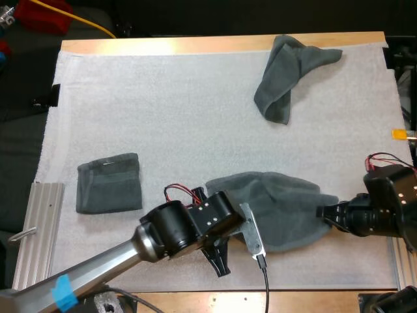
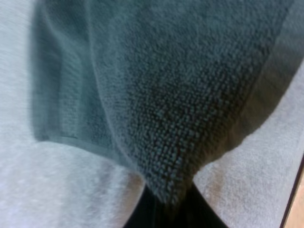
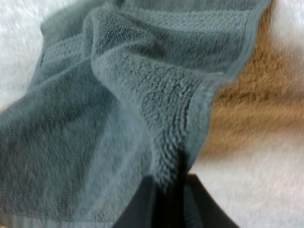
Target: Pick towel from pile, fold and stack
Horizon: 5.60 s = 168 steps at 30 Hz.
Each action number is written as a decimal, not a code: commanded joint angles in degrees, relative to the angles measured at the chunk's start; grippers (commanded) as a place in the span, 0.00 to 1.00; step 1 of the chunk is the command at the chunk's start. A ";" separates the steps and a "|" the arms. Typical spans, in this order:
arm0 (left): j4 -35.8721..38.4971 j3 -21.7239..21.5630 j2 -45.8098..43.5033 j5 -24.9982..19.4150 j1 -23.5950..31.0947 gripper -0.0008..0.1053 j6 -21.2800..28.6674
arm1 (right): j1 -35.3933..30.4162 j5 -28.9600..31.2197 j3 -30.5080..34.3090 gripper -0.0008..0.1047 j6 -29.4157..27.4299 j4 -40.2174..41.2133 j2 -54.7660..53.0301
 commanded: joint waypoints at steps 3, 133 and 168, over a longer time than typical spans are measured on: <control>3.41 -3.12 -1.48 -2.13 0.07 0.01 0.05 | -0.26 -3.29 -2.26 0.04 -0.75 2.47 -0.89; 13.33 -15.97 -7.31 26.48 43.84 0.63 -7.91 | -6.35 -3.51 -12.51 0.80 -25.28 -3.03 13.84; 15.01 4.91 -28.73 35.65 43.84 0.63 -14.53 | -18.37 -14.18 11.02 0.80 -14.20 -14.98 17.64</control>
